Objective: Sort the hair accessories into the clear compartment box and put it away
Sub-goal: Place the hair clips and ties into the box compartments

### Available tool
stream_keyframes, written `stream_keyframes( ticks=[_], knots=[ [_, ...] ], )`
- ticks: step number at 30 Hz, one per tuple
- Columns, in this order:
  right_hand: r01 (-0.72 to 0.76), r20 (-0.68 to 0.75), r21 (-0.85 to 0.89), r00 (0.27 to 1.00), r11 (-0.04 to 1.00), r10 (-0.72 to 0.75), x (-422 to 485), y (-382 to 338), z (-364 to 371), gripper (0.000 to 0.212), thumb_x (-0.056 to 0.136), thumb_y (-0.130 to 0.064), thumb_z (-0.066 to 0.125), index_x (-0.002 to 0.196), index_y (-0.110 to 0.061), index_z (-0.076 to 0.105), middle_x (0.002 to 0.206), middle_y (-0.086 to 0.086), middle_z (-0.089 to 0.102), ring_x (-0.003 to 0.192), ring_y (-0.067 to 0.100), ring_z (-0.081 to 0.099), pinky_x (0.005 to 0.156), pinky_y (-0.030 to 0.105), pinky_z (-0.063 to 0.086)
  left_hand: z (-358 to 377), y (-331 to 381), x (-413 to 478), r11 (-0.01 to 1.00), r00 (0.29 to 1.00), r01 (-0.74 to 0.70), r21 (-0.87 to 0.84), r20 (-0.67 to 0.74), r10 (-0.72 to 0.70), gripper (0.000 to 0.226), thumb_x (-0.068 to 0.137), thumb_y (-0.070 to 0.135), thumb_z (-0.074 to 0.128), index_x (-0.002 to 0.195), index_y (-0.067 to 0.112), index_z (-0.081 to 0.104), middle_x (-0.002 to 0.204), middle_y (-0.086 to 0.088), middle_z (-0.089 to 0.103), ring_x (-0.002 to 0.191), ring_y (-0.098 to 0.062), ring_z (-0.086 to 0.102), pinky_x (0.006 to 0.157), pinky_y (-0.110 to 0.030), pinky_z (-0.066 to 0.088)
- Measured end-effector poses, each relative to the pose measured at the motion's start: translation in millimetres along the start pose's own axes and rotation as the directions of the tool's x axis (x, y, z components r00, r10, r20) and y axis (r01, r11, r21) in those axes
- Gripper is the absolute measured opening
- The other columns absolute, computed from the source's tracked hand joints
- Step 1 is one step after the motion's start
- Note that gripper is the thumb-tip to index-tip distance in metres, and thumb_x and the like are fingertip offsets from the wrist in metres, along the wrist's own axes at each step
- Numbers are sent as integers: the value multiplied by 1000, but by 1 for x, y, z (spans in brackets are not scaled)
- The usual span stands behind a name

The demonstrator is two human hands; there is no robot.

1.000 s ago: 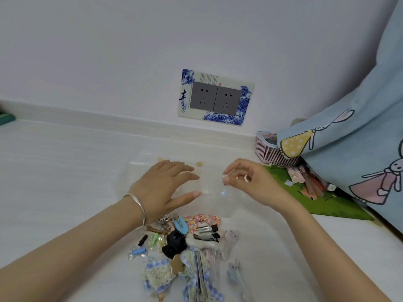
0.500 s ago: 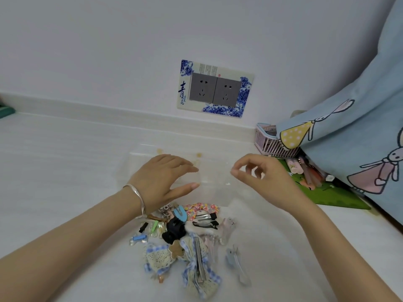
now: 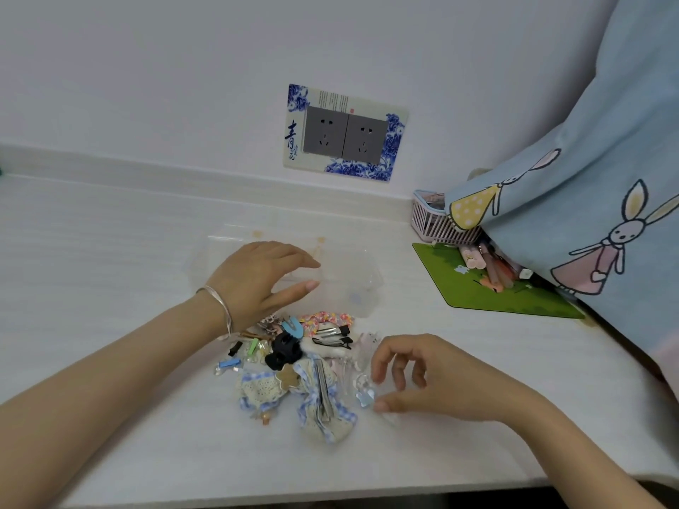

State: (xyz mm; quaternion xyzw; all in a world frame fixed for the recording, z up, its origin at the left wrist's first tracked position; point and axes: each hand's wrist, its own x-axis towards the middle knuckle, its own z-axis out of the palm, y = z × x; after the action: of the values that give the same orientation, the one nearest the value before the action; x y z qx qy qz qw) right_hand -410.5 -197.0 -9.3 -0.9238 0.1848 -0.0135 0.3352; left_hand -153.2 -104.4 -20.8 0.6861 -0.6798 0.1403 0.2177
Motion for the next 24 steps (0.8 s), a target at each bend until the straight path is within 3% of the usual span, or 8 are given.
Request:
stream_keyframes(
  ticks=[2,7,11,14,16,19,21,24],
  knots=[
    [-18,5,60,1000,998,17,1,-1,1,18,73,-22,78,82,-18,63,71,-26,62,55,-2,50,57,14,40,-1,1,0,1000,1000,4,-3,0,-4,53,87,59,25,116,28,57,118,6,62,110,-14,54,89,-24,31],
    [-6,-95,216,995,976,27,8,4,-9,22,74,-11,78,80,-12,57,79,8,71,60,13,58,56,20,40,0,1,-3,1000,1000,8,-11,-1,-8,52,87,59,25,116,30,57,117,8,62,110,-14,54,89,-24,31],
    [44,-124,180,992,983,-21,12,1,-15,23,76,-12,76,84,-13,54,80,5,70,66,10,56,59,22,41,-1,0,-3,999,1000,11,-30,-3,-11,53,86,60,24,116,30,56,117,9,61,110,-12,53,89,-23,30],
    [106,-292,257,956,961,-28,20,-5,-26,22,76,-3,73,84,-13,55,77,4,67,68,11,60,67,24,47,0,-1,-3,999,1000,17,-39,0,-17,53,86,61,23,116,31,56,118,9,61,110,-11,53,90,-23,30],
    [160,-446,285,895,945,-17,33,-9,-41,23,77,2,71,84,-16,59,78,3,65,61,8,61,63,18,50,1,-2,-2,999,1000,16,-34,4,-16,52,87,61,23,117,32,55,118,11,61,111,-10,52,91,-23,29],
    [144,-572,90,817,985,-67,62,-10,-60,19,79,0,69,80,-19,67,83,6,69,65,6,61,63,20,50,1,-2,-2,999,1000,13,-32,9,-12,52,86,61,23,118,34,54,119,13,60,113,-8,50,92,-22,28],
    [85,-544,-45,834,995,-96,78,-8,-67,11,79,-5,70,80,-16,72,84,4,72,71,9,60,65,21,47,1,-3,-2,999,1000,14,-45,9,-14,53,86,62,22,118,34,54,120,14,59,113,-8,50,93,-21,28],
    [44,-407,-211,904,976,-129,96,-8,-74,8,78,-10,71,82,-18,72,83,-1,73,73,8,61,60,8,42,1,-3,-2,998,1000,17,-61,7,-17,53,86,62,22,118,34,53,120,14,59,114,-7,49,93,-22,28]
  ],
)
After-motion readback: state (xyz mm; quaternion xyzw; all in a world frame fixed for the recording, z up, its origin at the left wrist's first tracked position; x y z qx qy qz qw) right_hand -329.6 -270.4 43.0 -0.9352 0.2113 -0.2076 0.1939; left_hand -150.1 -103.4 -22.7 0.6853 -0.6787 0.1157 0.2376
